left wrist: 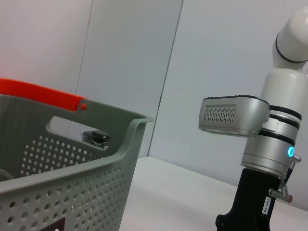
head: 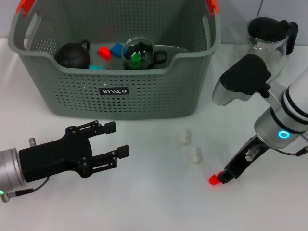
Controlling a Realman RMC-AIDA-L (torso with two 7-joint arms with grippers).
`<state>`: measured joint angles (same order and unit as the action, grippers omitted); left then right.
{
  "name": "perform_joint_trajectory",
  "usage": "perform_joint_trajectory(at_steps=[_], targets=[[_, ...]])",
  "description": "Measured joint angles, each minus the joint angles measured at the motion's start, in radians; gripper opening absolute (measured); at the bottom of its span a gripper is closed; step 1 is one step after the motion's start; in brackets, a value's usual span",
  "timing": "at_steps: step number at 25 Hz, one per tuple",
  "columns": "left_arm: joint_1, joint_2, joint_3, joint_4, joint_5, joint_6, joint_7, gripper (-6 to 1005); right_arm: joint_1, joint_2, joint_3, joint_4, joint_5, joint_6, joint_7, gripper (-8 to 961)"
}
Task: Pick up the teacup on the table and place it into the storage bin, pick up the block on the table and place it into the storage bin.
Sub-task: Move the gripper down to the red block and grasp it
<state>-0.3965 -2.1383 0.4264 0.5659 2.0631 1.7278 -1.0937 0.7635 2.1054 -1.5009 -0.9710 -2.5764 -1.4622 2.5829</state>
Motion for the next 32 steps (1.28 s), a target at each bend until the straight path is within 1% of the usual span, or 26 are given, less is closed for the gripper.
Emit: perform_joint_trajectory(at_steps=[8, 15, 19, 28, 32], targets=[[0.001, 0.000, 0.000, 0.000, 0.000, -0.004, 0.000, 724, 0.022, 0.004, -0.042, 0.027, 0.015, 0.009, 0.001, 462], [0.001, 0.000, 0.000, 0.000, 0.000, -0.006, 0.000, 724, 0.013, -0.003, -0.052, -0.004, 0.064, -0.009, -0.005, 451], [0.001, 0.000, 0.000, 0.000, 0.000, -0.006, -0.002, 724, 0.010, -0.005, -0.050, -0.006, 0.044, -0.011, 0.007, 444], [-0.001, 0.000, 0.000, 0.000, 0.000, -0.006, -0.002, 724, 0.010, -0.003, -0.056, -0.003, 0.030, -0.007, 0.010, 430], [-0.001, 0.000, 0.000, 0.000, 0.000, -0.006, -0.002, 724, 0.010, -0.002, -0.075, -0.003, 0.030, -0.004, 0.009, 424]])
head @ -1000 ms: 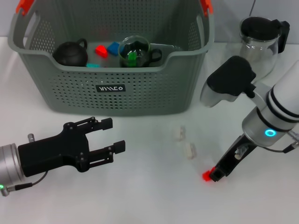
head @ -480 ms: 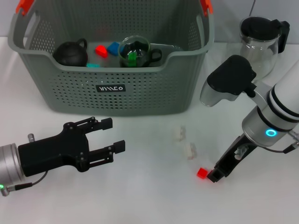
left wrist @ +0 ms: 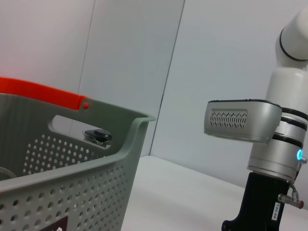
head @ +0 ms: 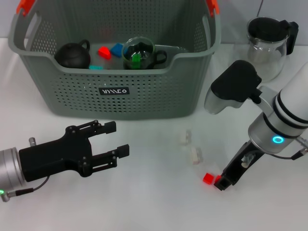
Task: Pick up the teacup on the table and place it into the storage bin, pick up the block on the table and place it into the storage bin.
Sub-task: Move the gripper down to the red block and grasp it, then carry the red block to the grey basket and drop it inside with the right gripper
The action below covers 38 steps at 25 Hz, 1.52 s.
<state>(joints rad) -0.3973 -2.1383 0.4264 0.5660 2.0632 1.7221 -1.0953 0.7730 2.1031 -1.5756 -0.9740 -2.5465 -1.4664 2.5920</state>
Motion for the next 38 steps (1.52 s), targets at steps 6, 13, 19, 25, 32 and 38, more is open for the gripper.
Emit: perform_joint_trajectory(at_steps=[6, 13, 19, 25, 32, 38], targets=[[0.001, 0.000, 0.000, 0.000, 0.000, 0.001, 0.000, 724, 0.001, 0.001, -0.052, 0.000, 0.000, 0.017, 0.002, 414], [0.002, 0.000, 0.000, 0.000, 0.000, 0.001, 0.000, 724, 0.000, 0.002, -0.070, -0.012, 0.001, 0.022, 0.002, 331], [0.002, 0.000, 0.000, 0.000, 0.000, 0.001, 0.000, 724, -0.013, -0.001, -0.065, -0.049, 0.003, 0.002, 0.003, 213], [0.003, 0.000, -0.002, 0.000, 0.000, 0.000, 0.000, 724, -0.102, -0.003, 0.025, -0.311, 0.028, -0.122, -0.011, 168], [0.000, 0.002, -0.005, 0.000, 0.000, 0.000, 0.000, 724, -0.142, -0.006, 0.261, -0.695, 0.155, -0.227, -0.038, 168], [-0.004, 0.000, -0.005, 0.000, 0.000, 0.000, -0.009, 724, -0.022, -0.003, 0.298, -0.696, 0.181, -0.038, -0.046, 168]])
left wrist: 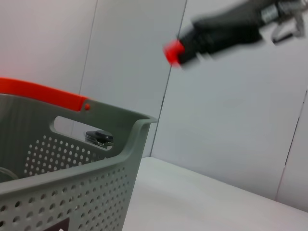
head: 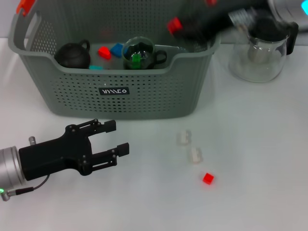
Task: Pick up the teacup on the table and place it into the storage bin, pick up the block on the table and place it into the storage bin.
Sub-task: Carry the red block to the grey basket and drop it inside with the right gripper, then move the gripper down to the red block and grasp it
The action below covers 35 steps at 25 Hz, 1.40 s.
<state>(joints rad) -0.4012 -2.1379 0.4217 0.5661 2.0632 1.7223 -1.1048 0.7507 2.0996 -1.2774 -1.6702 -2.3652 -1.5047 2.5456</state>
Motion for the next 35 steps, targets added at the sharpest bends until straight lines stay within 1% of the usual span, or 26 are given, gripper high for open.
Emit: perform_joint_trajectory(at_steps=[2, 4, 8, 9, 11, 14, 16, 18, 22, 25, 27, 29, 32, 33, 34, 35], targets=[[0.001, 0.000, 0.000, 0.000, 0.000, 0.002, -0.002, 724, 0.057, 0.000, -0.002, 0.060, -0.007, 0.087, 0.006, 168], [0.003, 0.000, 0.000, 0.000, 0.000, 0.002, -0.002, 724, 0.113, 0.000, 0.002, 0.150, -0.010, 0.169, 0.009, 168], [0.003, -0.002, 0.000, 0.000, -0.001, 0.002, -0.002, 724, 0.250, -0.007, 0.044, 0.441, -0.013, 0.340, 0.000, 168], [0.003, -0.003, 0.000, 0.000, -0.001, 0.001, -0.002, 724, 0.286, -0.011, 0.055, 0.526, -0.013, 0.378, -0.007, 167], [0.000, -0.004, 0.000, 0.000, -0.001, 0.001, -0.003, 724, 0.372, -0.027, 0.071, 0.711, -0.013, 0.468, -0.020, 167], [-0.002, -0.007, 0.000, 0.000, -0.002, 0.001, -0.004, 724, 0.480, -0.050, 0.074, 0.941, -0.015, 0.570, -0.033, 167], [-0.002, -0.009, 0.000, 0.000, -0.002, 0.000, -0.004, 724, 0.532, -0.058, 0.072, 1.054, -0.028, 0.621, -0.039, 167], [-0.010, -0.011, 0.000, 0.000, -0.002, -0.001, -0.004, 724, 0.555, -0.060, 0.073, 1.121, -0.052, 0.652, -0.039, 167], [-0.024, -0.016, 0.000, 0.000, -0.002, -0.001, -0.004, 724, 0.554, -0.063, 0.071, 1.155, -0.095, 0.654, -0.040, 167], [-0.025, -0.016, 0.000, -0.001, -0.002, -0.001, -0.004, 724, 0.549, -0.056, 0.069, 1.145, -0.120, 0.652, -0.042, 184], [-0.025, -0.016, 0.000, -0.002, -0.002, -0.001, -0.004, 724, 0.529, -0.051, 0.076, 1.114, -0.114, 0.651, -0.054, 195], [-0.024, -0.016, 0.000, -0.002, -0.002, -0.001, -0.004, 724, 0.474, -0.043, 0.095, 1.025, -0.060, 0.635, -0.097, 247], [-0.023, -0.016, 0.000, -0.002, -0.002, -0.001, -0.004, 724, 0.345, -0.034, 0.148, 0.854, 0.138, 0.544, -0.222, 326], [-0.023, -0.016, 0.000, -0.002, -0.001, -0.001, -0.004, 724, 0.248, -0.038, 0.195, 0.763, 0.325, 0.454, -0.330, 352], [-0.022, -0.016, 0.000, -0.002, -0.001, -0.001, -0.004, 724, 0.248, -0.038, 0.195, 0.763, 0.325, 0.454, -0.330, 378], [-0.023, -0.017, 0.000, -0.002, -0.001, 0.000, -0.004, 724, 0.193, -0.045, 0.221, 0.729, 0.415, 0.401, -0.385, 404]])
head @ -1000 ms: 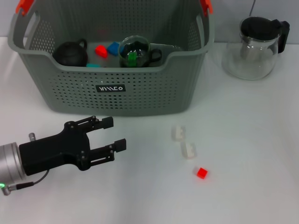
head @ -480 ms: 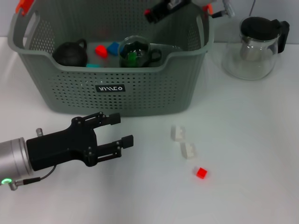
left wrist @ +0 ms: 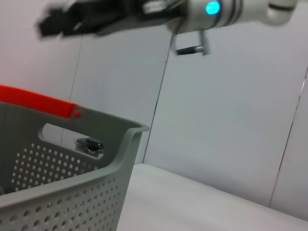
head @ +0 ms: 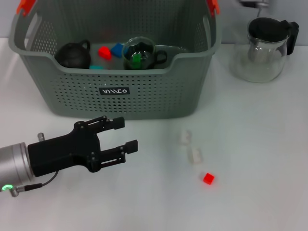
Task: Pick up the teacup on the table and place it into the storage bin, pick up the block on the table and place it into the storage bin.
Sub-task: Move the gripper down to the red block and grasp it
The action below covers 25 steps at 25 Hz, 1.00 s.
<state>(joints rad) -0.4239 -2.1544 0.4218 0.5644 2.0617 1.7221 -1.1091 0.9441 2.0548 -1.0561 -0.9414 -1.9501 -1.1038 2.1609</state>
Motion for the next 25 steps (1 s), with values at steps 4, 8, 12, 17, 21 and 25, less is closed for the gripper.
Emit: perform_joint_trajectory(at_steps=[4, 8, 12, 17, 21, 25], targets=[[-0.003, -0.001, 0.000, 0.000, 0.000, 0.001, 0.000, 724, -0.161, -0.054, 0.058, -0.048, 0.220, -0.264, -0.152, 577], [-0.003, 0.000, 0.000, 0.000, 0.000, 0.000, -0.001, 724, -0.279, -0.119, 0.076, -0.073, 0.193, -0.540, -0.224, 726], [-0.006, 0.003, 0.000, 0.001, 0.000, -0.001, -0.004, 724, -0.356, -0.147, 0.081, -0.175, 0.003, -0.773, -0.245, 819], [-0.016, 0.005, 0.000, 0.003, 0.000, -0.001, -0.014, 724, -0.373, -0.084, 0.067, -0.330, -0.317, -0.866, -0.188, 812], [-0.018, 0.004, 0.002, 0.002, 0.000, -0.005, -0.015, 724, -0.356, 0.008, 0.013, -0.416, -0.503, -0.856, -0.222, 806], [-0.013, 0.003, 0.001, 0.002, 0.001, -0.006, -0.015, 724, -0.329, 0.049, -0.096, -0.436, -0.603, -0.765, -0.144, 787]])
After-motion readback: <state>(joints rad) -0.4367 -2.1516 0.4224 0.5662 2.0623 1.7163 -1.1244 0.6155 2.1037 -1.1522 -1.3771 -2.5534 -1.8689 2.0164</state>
